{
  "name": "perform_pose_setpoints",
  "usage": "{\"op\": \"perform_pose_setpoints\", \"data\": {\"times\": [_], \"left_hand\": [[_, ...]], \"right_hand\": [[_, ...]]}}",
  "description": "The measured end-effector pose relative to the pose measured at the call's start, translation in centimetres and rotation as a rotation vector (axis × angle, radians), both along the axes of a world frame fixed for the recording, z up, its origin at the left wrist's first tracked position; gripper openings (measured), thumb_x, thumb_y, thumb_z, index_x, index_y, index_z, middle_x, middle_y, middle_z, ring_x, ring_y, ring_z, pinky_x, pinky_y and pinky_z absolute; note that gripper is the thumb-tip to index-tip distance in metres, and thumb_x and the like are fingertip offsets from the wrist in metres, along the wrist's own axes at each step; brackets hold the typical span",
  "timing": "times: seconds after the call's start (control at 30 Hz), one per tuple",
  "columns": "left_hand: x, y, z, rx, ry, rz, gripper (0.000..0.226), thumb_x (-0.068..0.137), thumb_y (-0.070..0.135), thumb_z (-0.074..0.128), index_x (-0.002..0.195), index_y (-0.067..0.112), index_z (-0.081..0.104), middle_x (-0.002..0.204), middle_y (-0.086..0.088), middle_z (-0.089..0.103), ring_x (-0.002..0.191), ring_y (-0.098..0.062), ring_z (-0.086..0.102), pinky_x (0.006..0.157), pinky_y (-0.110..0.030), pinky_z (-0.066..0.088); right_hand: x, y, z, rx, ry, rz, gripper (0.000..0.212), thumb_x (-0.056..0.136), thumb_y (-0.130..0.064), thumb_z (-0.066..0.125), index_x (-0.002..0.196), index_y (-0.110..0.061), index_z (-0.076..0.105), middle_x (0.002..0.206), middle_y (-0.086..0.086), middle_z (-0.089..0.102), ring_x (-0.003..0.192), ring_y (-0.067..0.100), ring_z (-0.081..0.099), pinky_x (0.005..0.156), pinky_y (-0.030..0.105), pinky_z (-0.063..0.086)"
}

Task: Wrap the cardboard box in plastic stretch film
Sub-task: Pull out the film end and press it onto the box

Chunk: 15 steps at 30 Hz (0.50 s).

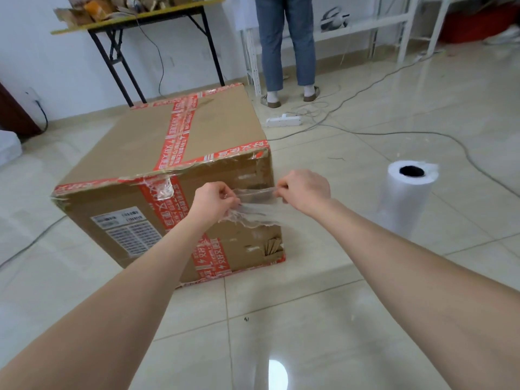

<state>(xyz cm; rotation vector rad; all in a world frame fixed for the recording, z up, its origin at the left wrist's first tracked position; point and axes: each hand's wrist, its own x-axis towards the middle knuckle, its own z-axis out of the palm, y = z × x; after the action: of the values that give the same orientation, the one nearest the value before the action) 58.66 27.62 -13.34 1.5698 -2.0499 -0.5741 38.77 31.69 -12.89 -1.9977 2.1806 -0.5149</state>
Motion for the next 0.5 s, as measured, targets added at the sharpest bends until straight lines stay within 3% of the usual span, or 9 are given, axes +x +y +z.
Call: {"op": "perform_pose_setpoints", "data": {"times": [0.1,0.23,0.37,0.5], "left_hand": [[0.2,-0.1,0.0,-0.044,0.072,0.002,0.007,0.083,0.02,0.071,0.078,0.016,0.069,0.063,0.007,0.063,0.052,-0.003,0.055,0.05,-0.013,0.042],[0.6,-0.1,0.2,-0.074,0.112,0.004,0.01,0.084,0.023,0.07,0.077,0.015,0.07,0.057,0.007,0.06,0.043,-0.002,0.051,0.043,-0.01,0.04],[1.2,-0.1,0.1,-0.12,0.067,-0.018,0.013,0.086,0.022,0.067,0.082,0.011,0.07,0.061,0.004,0.06,0.051,-0.008,0.052,0.052,-0.018,0.042],[1.8,-0.4,1.0,-0.198,0.055,-0.019,0.011,0.084,0.023,0.069,0.082,0.013,0.072,0.069,0.002,0.065,0.059,-0.01,0.057,0.056,-0.016,0.045]], "right_hand": [[-0.2,0.1,0.1,-0.036,-0.022,-0.032,0.022,0.092,-0.04,0.052,0.092,-0.029,0.07,0.091,-0.003,0.07,0.09,0.022,0.062,0.067,0.026,0.043],[0.0,0.0,0.1,-0.056,-0.031,-0.05,0.021,0.093,-0.039,0.052,0.094,-0.028,0.07,0.09,-0.003,0.07,0.089,0.021,0.063,0.067,0.026,0.046],[0.6,-0.6,-0.2,-0.079,-0.038,-0.06,0.021,0.093,-0.038,0.052,0.088,-0.028,0.069,0.092,-0.003,0.07,0.089,0.023,0.062,0.064,0.026,0.04],[1.2,-1.5,-0.3,-0.144,-0.091,-0.084,0.022,0.094,-0.037,0.049,0.087,-0.029,0.068,0.092,-0.003,0.07,0.088,0.024,0.061,0.063,0.026,0.038]]}}
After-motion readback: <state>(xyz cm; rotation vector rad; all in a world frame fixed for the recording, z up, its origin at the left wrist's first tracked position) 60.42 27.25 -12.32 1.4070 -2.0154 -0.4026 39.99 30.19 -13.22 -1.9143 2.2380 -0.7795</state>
